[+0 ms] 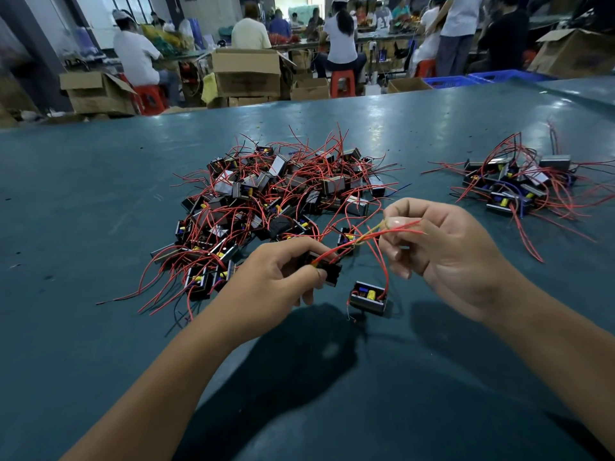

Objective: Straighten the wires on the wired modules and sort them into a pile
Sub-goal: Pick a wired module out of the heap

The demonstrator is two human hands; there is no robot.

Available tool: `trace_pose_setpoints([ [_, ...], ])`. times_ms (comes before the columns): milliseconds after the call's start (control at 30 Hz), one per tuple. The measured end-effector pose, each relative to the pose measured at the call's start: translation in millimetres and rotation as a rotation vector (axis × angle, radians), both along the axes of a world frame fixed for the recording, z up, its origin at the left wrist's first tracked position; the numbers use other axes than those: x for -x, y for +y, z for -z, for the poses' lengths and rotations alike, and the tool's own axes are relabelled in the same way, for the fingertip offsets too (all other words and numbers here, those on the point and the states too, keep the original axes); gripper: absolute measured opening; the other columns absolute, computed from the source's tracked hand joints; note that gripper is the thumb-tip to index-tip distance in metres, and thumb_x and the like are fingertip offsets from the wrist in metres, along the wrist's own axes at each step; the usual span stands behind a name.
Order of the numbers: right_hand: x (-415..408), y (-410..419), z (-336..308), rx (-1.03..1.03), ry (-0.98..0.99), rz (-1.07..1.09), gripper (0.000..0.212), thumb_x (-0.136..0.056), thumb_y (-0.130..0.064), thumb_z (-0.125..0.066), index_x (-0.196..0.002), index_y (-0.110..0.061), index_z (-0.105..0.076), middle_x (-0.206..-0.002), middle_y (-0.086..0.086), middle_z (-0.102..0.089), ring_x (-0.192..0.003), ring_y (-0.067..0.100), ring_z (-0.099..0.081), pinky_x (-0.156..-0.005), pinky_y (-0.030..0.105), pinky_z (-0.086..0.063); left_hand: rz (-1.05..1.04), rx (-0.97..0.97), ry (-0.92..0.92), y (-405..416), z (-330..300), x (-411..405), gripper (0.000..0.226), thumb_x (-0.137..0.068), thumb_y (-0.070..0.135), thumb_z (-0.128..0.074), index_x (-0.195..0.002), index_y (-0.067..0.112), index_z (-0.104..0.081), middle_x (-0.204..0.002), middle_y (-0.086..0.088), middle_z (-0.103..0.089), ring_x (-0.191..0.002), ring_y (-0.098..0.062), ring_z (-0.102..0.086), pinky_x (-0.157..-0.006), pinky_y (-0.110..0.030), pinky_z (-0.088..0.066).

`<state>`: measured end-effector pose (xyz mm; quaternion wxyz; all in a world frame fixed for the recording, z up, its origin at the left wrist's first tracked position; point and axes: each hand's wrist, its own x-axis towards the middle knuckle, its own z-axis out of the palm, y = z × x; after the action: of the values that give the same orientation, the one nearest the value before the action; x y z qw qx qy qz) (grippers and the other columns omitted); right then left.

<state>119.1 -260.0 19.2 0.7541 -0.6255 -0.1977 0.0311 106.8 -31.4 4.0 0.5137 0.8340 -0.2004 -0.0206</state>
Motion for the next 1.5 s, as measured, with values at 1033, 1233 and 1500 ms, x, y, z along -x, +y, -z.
trace_pose_setpoints([
  [1033, -13, -9, -11, -0.259, 0.163, 0.217, 0.024, -0.096, 0.004, -0.047, -0.077, -0.006, -0.058, -0.069, 0.005, -0.066, -0.058, 0.012, -0.056, -0.045, 0.018, -0.043, -0.204, -0.071, 0.215, 23, 11, -15, 0.013, -0.093, 0.02, -0.069, -0.084, 0.021, -0.078, -0.079, -0.015, -0.07, -0.065, -0.019, -0.058, -0.062, -0.029, -0.046],
  [1233, -12, -7, -3, -0.017, 0.088, 0.278, 0.022, -0.093, 0.01, -0.052, -0.077, -0.004, -0.059, -0.069, 0.008, -0.066, -0.054, 0.011, -0.057, -0.045, 0.018, -0.046, -0.183, -0.06, 0.194, 21, 11, -14, 0.007, -0.091, 0.026, -0.072, -0.089, 0.026, -0.079, -0.065, 0.001, -0.061, -0.06, -0.013, -0.044, -0.057, -0.026, -0.035],
  [1500, -7, -1, 9, 0.195, 0.044, 0.141, 0.017, -0.089, 0.012, -0.058, -0.094, -0.001, -0.067, -0.066, 0.006, -0.063, -0.057, 0.014, -0.057, -0.051, 0.02, -0.048, -0.102, 0.074, 0.054, 20, 5, -12, 0.017, -0.086, 0.012, -0.077, -0.098, 0.023, -0.073, -0.089, -0.002, -0.073, -0.079, -0.01, -0.066, -0.08, -0.026, -0.055],
])
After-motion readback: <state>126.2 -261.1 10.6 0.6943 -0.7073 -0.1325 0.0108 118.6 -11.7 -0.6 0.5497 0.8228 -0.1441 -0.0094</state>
